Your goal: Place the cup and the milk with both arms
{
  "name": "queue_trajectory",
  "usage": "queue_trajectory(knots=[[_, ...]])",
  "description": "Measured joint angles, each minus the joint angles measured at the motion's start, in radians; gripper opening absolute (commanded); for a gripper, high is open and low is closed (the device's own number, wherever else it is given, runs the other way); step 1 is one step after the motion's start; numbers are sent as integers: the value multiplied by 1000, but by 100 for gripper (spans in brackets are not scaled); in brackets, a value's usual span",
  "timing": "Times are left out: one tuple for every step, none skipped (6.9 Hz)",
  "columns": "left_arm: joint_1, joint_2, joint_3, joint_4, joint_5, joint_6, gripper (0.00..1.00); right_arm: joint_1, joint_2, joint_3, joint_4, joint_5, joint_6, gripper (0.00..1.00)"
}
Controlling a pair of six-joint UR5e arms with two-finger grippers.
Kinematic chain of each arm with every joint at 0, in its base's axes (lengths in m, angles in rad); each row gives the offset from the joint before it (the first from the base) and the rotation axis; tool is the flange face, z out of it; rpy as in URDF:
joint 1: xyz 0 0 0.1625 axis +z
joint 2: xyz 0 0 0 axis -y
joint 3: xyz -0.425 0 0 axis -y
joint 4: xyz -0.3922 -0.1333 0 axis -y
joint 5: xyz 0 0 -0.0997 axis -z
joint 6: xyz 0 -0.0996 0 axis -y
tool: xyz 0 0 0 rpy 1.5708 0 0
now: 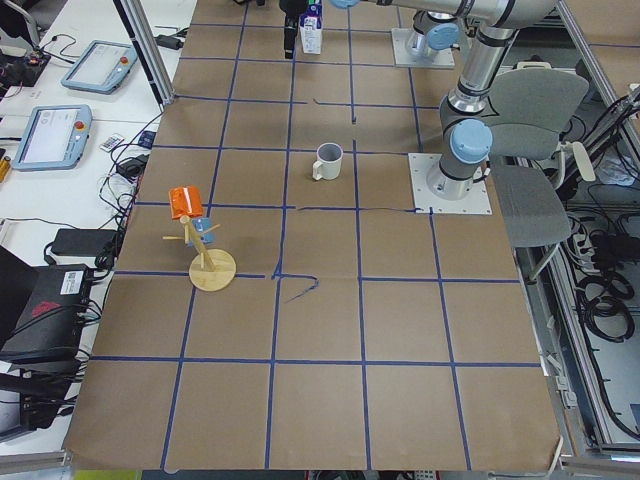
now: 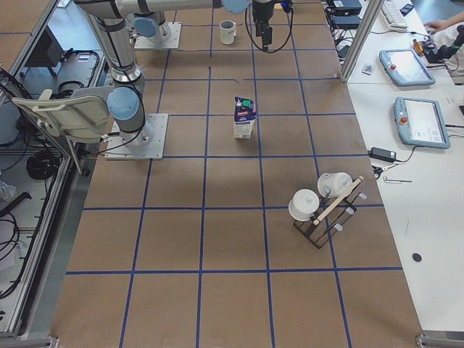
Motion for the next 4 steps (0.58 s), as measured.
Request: queue_trajectory(knots=[[0,0,0,0,0,0,100,-19,-18,24,-24,1,-28,100],[0,0,0,0,0,0,100,-49,-24,22,-24,4,-46,100],[0,0,0,0,0,0,100,-68,-28,14,-4,6,-52,100],[2,0,0,0,0,0,100,-74,-32,9,12,6,-52,100]])
